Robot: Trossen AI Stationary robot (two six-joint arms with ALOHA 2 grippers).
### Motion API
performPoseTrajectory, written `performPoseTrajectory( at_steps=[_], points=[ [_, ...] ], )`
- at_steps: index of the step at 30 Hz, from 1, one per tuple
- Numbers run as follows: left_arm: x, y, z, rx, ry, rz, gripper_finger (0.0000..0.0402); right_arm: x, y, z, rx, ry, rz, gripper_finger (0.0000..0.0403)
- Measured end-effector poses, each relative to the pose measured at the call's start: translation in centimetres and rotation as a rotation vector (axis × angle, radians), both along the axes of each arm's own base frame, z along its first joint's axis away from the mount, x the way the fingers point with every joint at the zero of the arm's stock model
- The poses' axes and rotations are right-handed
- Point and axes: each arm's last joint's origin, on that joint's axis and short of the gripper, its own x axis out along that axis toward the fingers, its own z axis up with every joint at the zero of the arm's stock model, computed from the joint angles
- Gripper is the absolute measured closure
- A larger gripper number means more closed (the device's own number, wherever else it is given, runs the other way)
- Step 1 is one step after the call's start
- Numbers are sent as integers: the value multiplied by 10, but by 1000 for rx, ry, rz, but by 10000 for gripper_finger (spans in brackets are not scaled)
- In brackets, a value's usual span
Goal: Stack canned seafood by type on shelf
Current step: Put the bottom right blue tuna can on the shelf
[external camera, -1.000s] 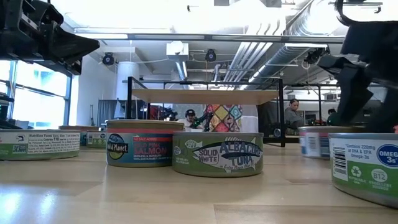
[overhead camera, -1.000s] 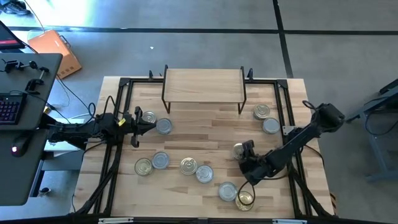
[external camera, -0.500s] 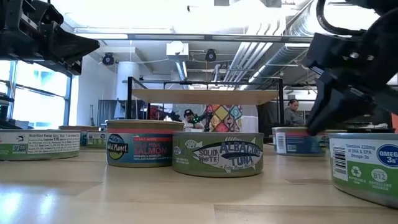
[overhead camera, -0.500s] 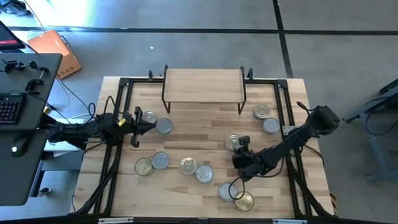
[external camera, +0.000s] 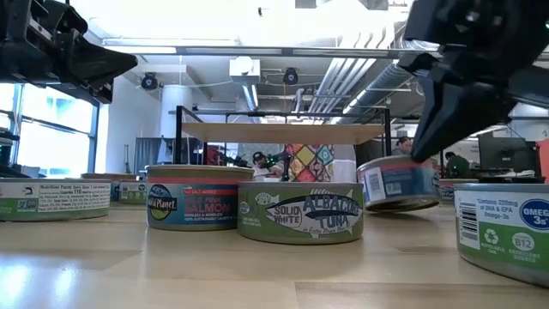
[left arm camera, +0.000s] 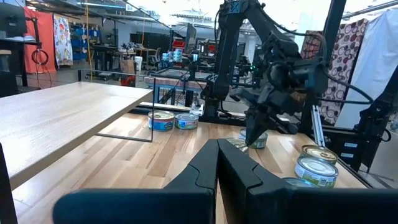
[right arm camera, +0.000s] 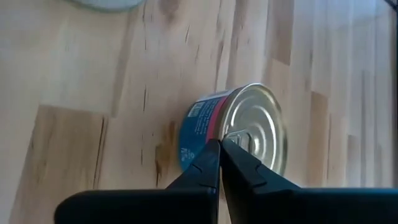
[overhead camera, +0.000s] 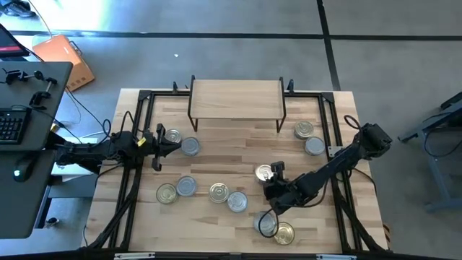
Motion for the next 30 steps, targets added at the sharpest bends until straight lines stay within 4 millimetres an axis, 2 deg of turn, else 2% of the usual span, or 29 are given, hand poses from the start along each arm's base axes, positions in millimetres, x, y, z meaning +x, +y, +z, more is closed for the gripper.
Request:
performPoseTrajectory(
  at_steps=[7,14,21,25,30],
  points=[
    [0,0,0,0,0,0,401,2,1,3,7,-20,-6,402],
    [0,0,0,0,0,0,401,10,-3,3,146,27,30,402],
    [0,0,0,0,1,0,401,18,-11,3,189,21,29,394],
    [0,0,-1,1,11,0,402,21,-12,4,201,16,56,344],
    [0,0,-2,0,22,-1,402,22,-14,4,187,15,67,241]
  ],
)
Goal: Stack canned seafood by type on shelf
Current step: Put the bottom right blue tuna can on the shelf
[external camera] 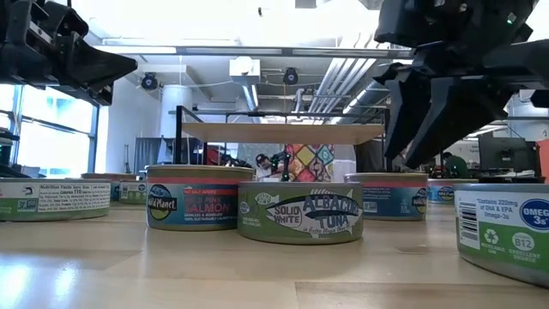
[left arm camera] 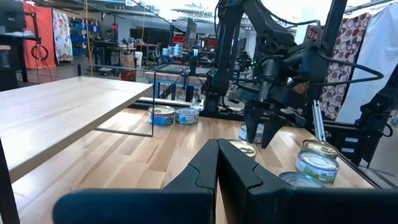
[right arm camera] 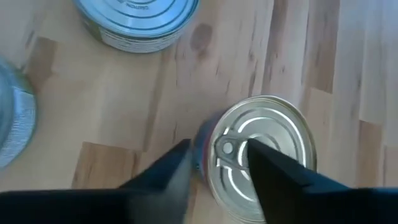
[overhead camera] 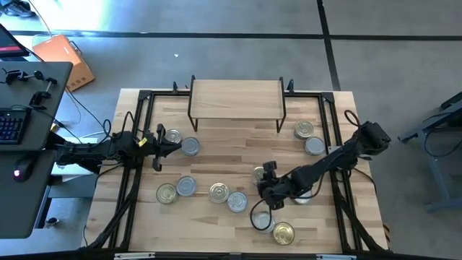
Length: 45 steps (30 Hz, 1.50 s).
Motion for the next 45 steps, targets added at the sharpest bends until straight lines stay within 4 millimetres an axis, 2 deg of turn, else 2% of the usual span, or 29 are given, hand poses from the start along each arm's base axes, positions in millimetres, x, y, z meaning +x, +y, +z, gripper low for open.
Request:
performPoseTrajectory(
  at_steps=[4,8,14,23,25,28,34,45],
  points=[
    [0,0,0,0,0,0,401,-1,0,-3,-15,0,31,178],
    [0,0,0,0,2,0,401,-11,-5,-22,-43,7,66,171],
    [0,0,0,0,5,-1,401,-21,-12,-42,-108,-66,46,219],
    [0,0,0,8,1,-1,402,-30,-18,-56,-119,-125,-6,371],
    [0,0,0,8,-3,-1,401,-30,-19,-56,-122,-136,-20,393],
    [0,0,1,9,-10,0,401,-28,-20,-56,-131,-174,-83,394],
    [0,0,1,9,-13,0,401,-19,-16,-46,-135,-204,-95,401],
    [0,0,1,9,-7,0,402,-6,-8,-23,-169,-153,-64,403]
  ],
)
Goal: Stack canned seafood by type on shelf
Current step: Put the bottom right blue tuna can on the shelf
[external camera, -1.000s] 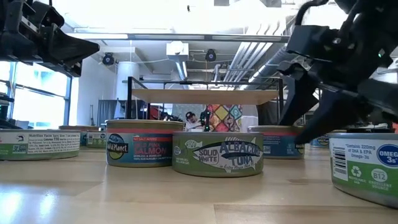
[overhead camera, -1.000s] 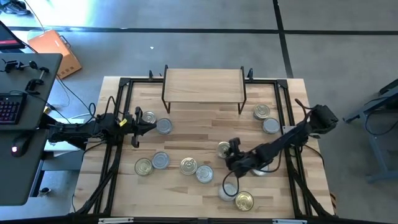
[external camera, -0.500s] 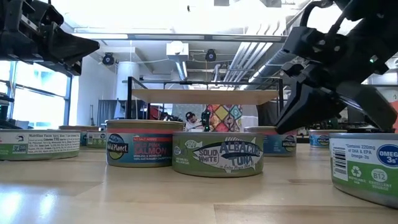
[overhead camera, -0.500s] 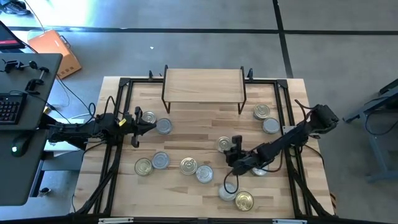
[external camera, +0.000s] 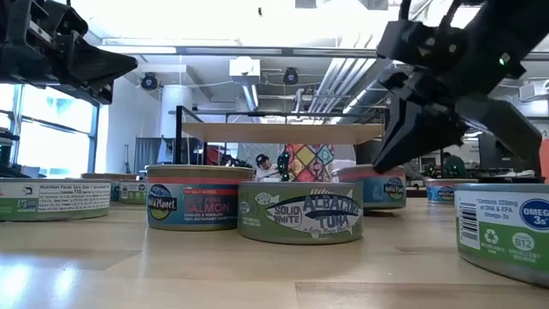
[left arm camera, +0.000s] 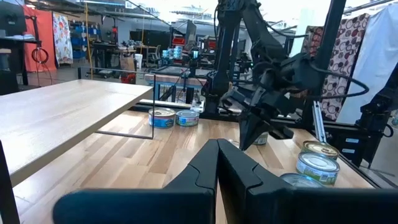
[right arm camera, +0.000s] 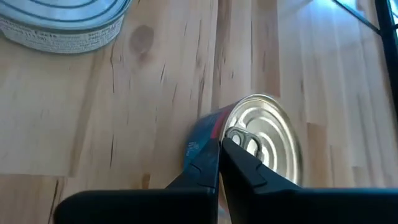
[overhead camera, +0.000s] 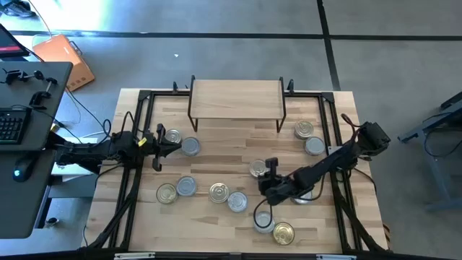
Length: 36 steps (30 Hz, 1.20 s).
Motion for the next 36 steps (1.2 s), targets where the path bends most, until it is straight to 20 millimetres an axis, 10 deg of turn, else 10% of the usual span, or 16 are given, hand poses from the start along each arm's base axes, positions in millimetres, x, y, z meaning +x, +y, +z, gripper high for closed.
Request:
performPoseTrajectory(
  at_steps=[27,36],
  points=[
    [0,0,0,-1,1,0,401,14,-5,24,11,-2,-56,399],
    [0,0,0,0,1,0,401,5,-41,22,104,185,-222,233]
  ],
)
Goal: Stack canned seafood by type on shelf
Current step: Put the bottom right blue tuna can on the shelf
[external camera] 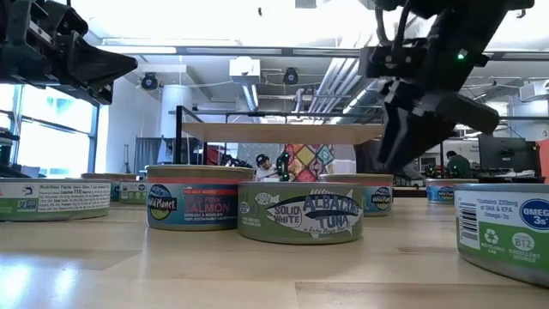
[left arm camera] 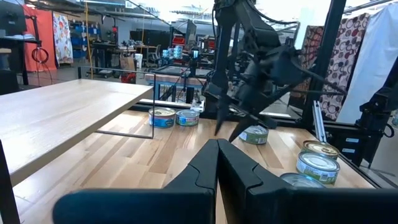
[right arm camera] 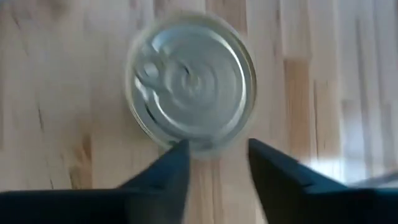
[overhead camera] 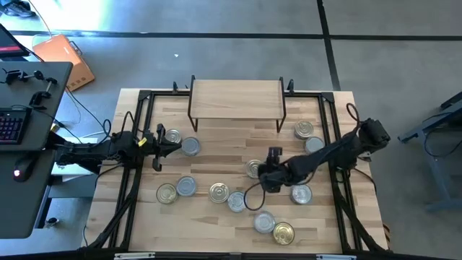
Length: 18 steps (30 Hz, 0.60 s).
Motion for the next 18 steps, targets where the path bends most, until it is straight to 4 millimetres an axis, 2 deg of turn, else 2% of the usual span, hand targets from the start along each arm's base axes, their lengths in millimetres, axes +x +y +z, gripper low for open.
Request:
performPoseTrajectory(
  at_steps=[5,9,12,18],
  points=[
    [2,-1,-2,16,27,-31,401,-10,-11,3,52,47,-57,105],
    [7,-2,-8,25,103,-64,402,-13,-17,-19,119,36,-40,37],
    [13,-3,-12,26,156,-64,401,-16,-20,-38,181,-36,-1,14],
    [26,-6,-16,28,196,-70,401,-20,-25,-58,234,-270,-1,10]
  ],
)
